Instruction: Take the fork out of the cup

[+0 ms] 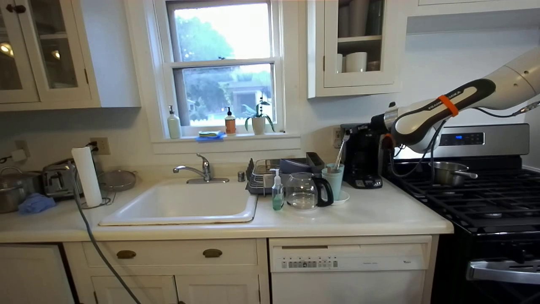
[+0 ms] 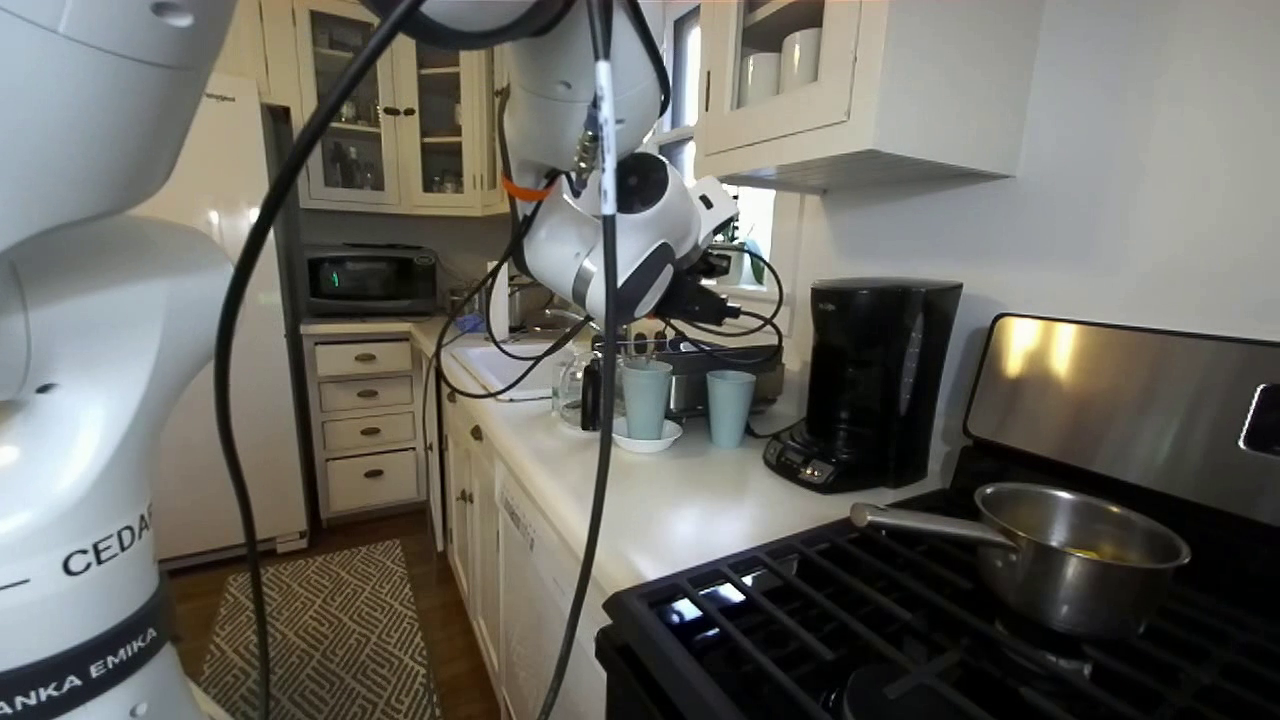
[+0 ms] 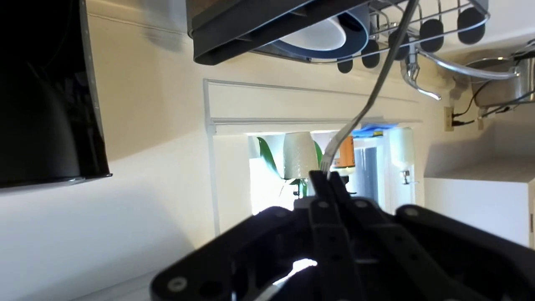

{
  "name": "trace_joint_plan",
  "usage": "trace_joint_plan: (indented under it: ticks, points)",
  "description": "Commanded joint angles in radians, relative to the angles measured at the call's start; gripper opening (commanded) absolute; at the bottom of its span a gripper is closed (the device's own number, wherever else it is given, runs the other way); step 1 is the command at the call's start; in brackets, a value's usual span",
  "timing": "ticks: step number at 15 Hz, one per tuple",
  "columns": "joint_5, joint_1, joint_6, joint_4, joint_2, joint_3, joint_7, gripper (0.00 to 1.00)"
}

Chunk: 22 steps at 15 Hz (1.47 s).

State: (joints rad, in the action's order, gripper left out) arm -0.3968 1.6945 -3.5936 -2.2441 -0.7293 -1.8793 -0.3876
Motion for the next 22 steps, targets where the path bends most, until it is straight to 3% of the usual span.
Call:
trace_joint_plan:
  ticks: [1,6,11,18,22]
  points:
    - [0.025,-0.110,-0.038,-0.065,-0.046,0.105,0.067,0.01]
    - [0.052,-0.235,-0.057,-0.142,-0.108,0.181,0.167,0.01]
    - [0.088,-0.297,-0.098,-0.231,-0.146,0.139,0.183,0.01]
    - [0.145,-0.198,-0.275,-0.273,-0.149,-0.091,0.100,0.01]
    - [0.148,-0.148,-0.307,-0.253,-0.210,-0.160,0.100,0.01]
